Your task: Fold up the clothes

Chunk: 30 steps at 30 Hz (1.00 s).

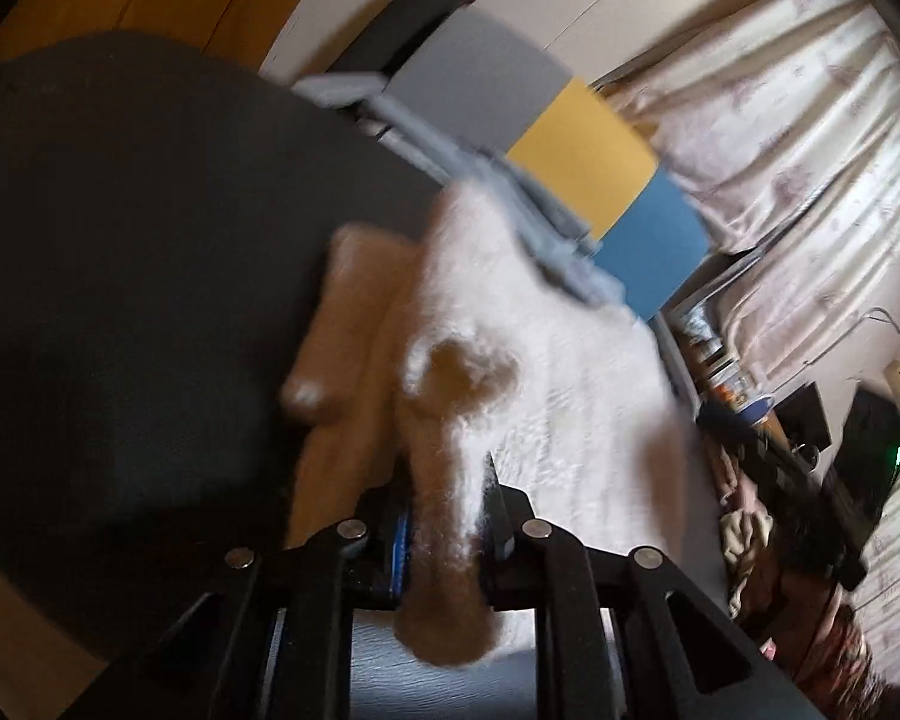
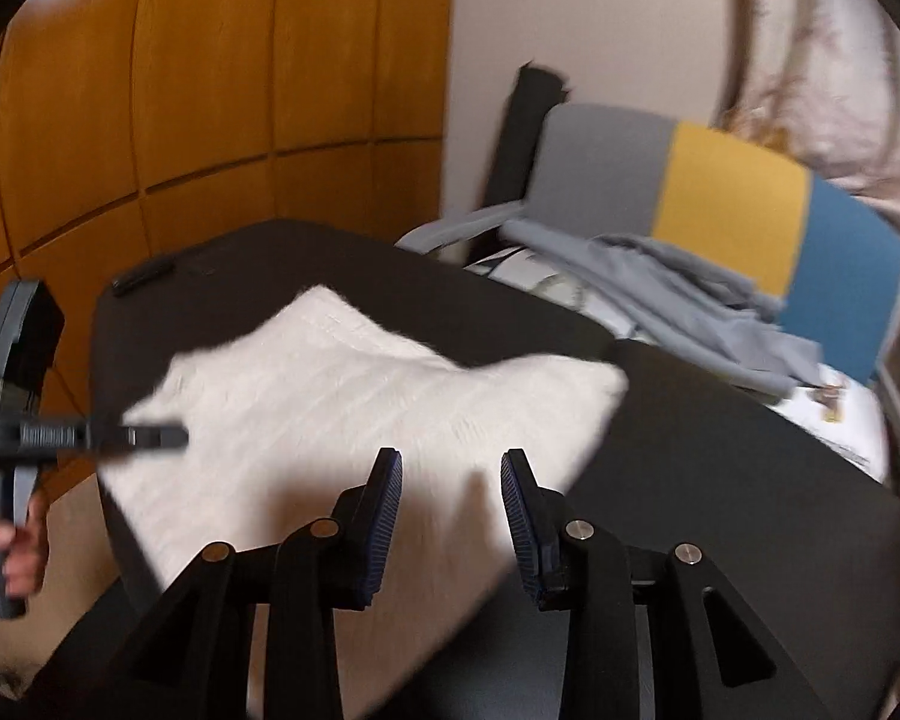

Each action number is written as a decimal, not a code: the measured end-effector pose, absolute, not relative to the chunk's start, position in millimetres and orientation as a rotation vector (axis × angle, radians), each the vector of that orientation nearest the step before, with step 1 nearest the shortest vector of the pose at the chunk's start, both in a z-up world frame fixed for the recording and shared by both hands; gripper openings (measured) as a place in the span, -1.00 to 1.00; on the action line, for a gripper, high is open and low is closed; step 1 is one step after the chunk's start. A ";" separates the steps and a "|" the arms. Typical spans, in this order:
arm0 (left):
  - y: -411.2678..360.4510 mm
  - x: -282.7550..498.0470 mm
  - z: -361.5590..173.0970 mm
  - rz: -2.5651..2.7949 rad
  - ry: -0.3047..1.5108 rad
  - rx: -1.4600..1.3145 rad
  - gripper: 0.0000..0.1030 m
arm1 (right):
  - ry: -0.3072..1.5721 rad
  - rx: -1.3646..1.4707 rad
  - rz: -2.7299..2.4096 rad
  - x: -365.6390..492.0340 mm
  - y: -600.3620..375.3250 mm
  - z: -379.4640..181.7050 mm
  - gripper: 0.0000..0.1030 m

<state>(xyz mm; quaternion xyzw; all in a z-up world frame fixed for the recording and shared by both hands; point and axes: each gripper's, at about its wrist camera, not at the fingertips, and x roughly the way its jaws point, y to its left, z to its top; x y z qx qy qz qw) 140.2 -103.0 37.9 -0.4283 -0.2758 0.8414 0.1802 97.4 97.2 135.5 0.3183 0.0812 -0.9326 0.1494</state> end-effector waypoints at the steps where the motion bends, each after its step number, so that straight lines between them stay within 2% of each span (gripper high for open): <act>1: -108.0 139.7 31.7 2.366 -0.815 -1.229 -0.60 | 0.240 0.936 -2.653 83.6 92.0 132.3 -0.32; 4: -114.8 140.2 24.3 2.349 -0.851 -1.224 -0.60 | 0.243 1.014 -2.575 63.3 72.7 118.1 -0.26; 8: -111.4 142.5 27.6 2.398 -0.755 -1.214 -0.59 | 0.314 1.187 -2.562 35.1 47.9 90.8 -0.26; 13: -117.7 141.6 38.8 2.425 -0.827 -1.206 -0.60 | 0.472 1.164 -2.600 31.1 26.0 80.0 -0.26; 17: -134.6 157.0 74.4 2.587 -0.788 -1.107 -0.70 | 0.388 1.110 -2.621 38.1 41.0 88.6 -0.25; 22: -82.7 131.1 97.2 2.571 -0.494 -1.090 -0.65 | 0.055 0.954 -2.676 70.6 86.3 131.0 -0.22; 27: -27.6 103.1 119.1 2.520 -0.199 -1.067 -0.65 | 0.070 1.000 -2.641 95.9 91.4 124.9 -0.23; 30: -4.4 88.1 97.2 2.484 -0.039 -1.141 -0.65 | 0.119 1.013 -2.613 110.6 82.9 115.0 -0.23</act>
